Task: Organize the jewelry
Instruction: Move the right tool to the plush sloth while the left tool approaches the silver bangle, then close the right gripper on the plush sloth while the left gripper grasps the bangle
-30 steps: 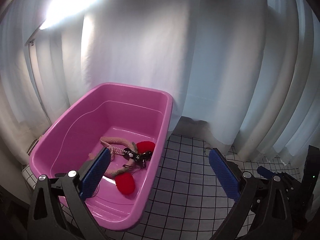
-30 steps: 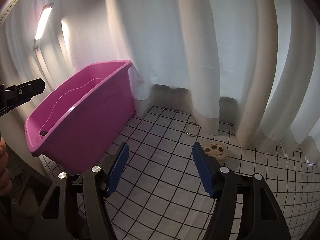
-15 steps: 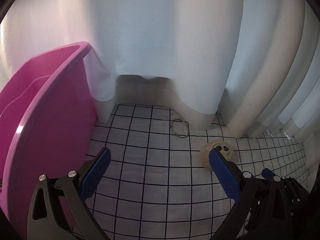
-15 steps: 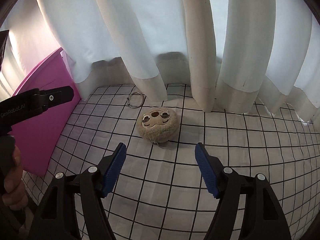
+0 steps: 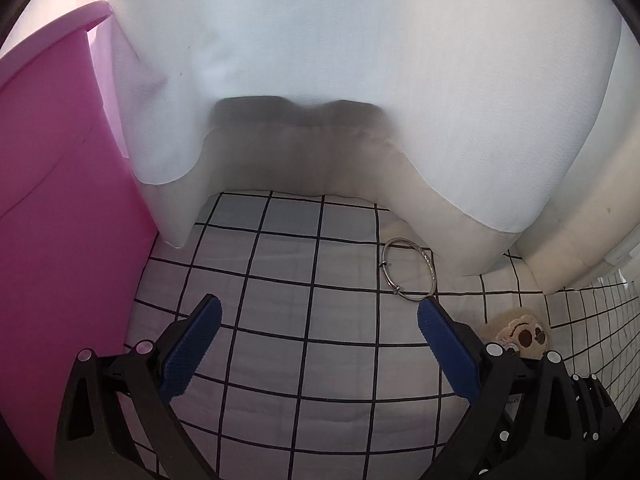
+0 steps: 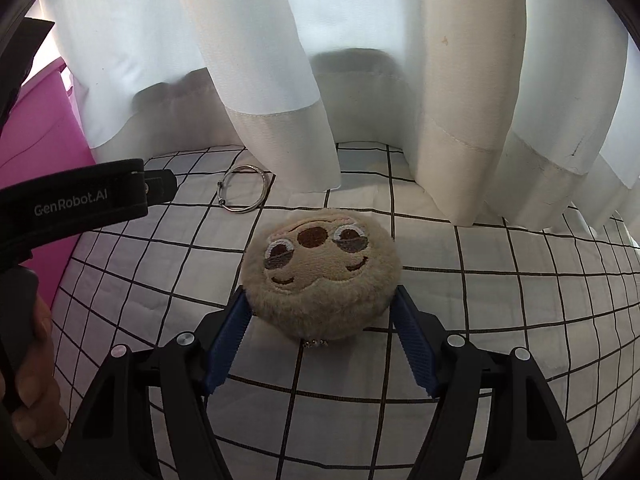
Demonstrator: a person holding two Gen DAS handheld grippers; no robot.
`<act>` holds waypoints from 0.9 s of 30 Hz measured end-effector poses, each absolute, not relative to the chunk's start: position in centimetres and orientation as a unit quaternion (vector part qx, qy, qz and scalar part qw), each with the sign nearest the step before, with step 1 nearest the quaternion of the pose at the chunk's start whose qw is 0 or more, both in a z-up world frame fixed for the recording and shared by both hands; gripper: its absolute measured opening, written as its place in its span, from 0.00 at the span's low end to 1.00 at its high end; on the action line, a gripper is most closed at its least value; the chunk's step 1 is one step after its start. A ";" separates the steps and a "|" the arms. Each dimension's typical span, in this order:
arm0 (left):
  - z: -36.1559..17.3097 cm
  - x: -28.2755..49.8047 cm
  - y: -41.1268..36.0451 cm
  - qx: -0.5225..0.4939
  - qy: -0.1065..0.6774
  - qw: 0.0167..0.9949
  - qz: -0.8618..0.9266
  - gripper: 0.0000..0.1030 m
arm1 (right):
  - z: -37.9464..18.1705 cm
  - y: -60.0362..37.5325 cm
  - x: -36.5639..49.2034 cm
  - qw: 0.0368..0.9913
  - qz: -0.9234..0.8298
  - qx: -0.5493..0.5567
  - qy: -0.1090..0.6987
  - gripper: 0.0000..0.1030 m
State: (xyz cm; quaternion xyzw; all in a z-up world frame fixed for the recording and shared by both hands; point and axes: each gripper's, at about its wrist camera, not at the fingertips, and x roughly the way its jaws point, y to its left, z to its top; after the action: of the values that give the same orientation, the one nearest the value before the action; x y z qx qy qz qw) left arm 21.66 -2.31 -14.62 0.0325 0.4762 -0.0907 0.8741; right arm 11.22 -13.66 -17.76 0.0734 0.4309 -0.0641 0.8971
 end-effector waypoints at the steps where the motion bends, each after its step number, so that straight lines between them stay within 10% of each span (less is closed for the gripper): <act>1: -15.0 22.0 -2.5 0.036 0.477 0.873 -0.091 0.94 | -18.0 -13.8 11.4 0.897 -0.069 0.079 0.430 0.66; 27: -19.1 26.5 -9.3 0.067 0.487 0.864 -0.109 0.94 | -18.0 -20.4 14.4 0.898 -0.131 0.106 0.407 0.66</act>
State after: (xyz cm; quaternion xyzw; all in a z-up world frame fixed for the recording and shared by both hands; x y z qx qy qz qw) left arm 26.51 -9.31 -19.12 0.0669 0.4869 -0.1094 0.8640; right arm 14.37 -20.37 -18.05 0.1060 0.4065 -0.1310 0.8980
